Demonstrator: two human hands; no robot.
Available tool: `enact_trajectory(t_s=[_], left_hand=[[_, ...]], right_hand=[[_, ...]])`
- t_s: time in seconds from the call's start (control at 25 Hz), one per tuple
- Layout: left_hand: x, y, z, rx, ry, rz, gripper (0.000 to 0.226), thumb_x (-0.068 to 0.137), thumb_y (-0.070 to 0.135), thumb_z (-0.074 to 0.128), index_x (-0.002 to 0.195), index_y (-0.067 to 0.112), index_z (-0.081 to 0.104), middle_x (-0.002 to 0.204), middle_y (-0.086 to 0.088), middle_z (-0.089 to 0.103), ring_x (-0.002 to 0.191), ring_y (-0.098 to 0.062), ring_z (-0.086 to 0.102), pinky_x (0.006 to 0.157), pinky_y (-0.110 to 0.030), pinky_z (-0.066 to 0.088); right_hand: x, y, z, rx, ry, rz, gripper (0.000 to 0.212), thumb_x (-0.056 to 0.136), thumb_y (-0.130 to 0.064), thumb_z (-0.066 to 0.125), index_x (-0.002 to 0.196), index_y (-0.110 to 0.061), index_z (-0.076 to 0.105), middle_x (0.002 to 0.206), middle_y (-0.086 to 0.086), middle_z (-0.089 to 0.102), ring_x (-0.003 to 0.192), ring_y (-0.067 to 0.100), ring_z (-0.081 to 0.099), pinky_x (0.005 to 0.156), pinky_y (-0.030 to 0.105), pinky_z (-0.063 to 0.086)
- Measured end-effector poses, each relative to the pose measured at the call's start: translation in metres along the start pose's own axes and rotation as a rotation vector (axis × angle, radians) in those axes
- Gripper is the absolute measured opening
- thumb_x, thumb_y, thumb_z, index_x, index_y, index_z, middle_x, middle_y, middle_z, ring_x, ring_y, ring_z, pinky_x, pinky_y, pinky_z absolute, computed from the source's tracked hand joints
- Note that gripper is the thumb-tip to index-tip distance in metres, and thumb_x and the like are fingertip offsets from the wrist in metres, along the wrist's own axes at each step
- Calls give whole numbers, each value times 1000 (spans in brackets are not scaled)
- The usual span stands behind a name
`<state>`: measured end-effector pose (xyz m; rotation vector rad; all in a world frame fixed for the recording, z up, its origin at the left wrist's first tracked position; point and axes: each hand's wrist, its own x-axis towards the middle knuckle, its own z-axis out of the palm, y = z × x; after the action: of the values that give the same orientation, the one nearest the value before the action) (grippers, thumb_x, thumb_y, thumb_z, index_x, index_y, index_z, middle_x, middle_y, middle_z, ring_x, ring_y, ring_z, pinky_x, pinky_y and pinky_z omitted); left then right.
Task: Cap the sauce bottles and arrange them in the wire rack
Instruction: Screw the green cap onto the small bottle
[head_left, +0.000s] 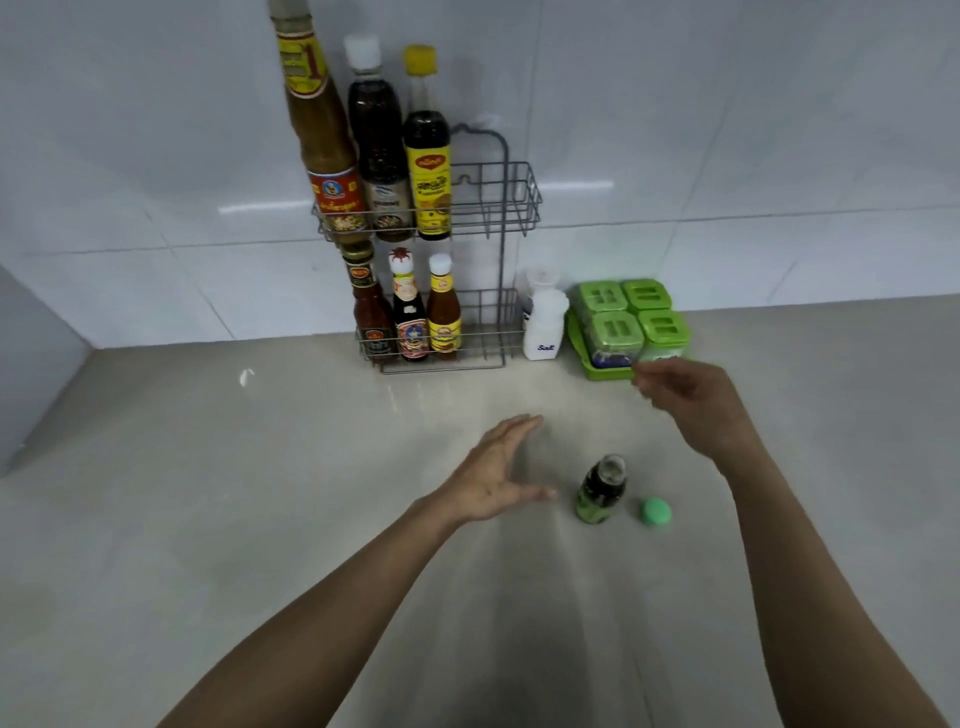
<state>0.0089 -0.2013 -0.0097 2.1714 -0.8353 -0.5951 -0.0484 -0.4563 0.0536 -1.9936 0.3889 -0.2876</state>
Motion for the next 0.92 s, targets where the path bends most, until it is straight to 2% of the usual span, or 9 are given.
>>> enact_trajectory(t_s=[0.2,0.28,0.4,0.48,0.56,0.68,0.76,0.84,0.92], left_hand=[[19,27,56,-113,-32,-57,91,75,35,82,150,22,34,154,1,35,142,-14,31,115,-24,23],[23,29,74,-159,0,-103,80,71,35,83,141,21,45,143,-1,50,133,-17,45,115,-31,32],[24,26,90,-231,45,-131,53,71,40,74,117,24,53,113,-2,65,108,-23,61,100,-45,46],[24,24,93,-270,28,-127,51,74,43,70,116,23,50,108,-3,65,105,-26,61,98,-46,47],[22,25,90,-308,11,-104,50,76,43,69,117,22,50,105,0,64,100,-23,60,97,-43,46],[18,24,84,-351,-45,-81,40,79,43,70,112,32,51,99,10,60,92,-9,56,90,-36,48],[9,24,73,-304,-63,-42,29,82,42,71,105,39,53,92,14,57,87,-5,54,81,-30,46],[6,25,59,-268,-94,-18,26,84,42,70,104,35,56,89,14,55,81,-4,54,75,-24,44],[-20,23,34,-252,27,-68,29,85,43,70,108,27,59,89,11,57,79,-5,55,72,-24,44]], right_hand=[[-58,85,-8,-211,-133,283,39,70,-6,83,105,-18,71,97,7,70,77,21,66,72,27,46],[-75,103,-1,-352,-193,269,49,67,-7,84,112,-18,70,101,3,64,82,21,62,74,24,42],[-86,118,10,-397,-119,163,40,69,-8,79,107,-18,72,98,4,66,85,25,67,75,27,47],[-83,118,13,-265,-54,164,29,75,-10,78,103,-17,74,93,2,71,82,23,68,72,22,51],[-74,112,13,94,-23,260,19,83,-8,73,101,-12,73,90,3,72,83,20,67,69,12,52],[-72,90,9,723,-53,427,15,88,0,62,100,-4,70,91,10,73,84,23,69,78,25,60],[-70,87,12,872,-133,409,23,81,-5,68,104,-3,69,94,10,76,85,21,73,83,30,60],[-61,85,11,879,-232,341,52,66,-21,81,113,-3,67,104,10,75,93,20,72,83,29,59],[-53,63,29,799,-430,271,62,62,-26,85,117,-5,67,109,9,74,100,19,70,85,28,58]])
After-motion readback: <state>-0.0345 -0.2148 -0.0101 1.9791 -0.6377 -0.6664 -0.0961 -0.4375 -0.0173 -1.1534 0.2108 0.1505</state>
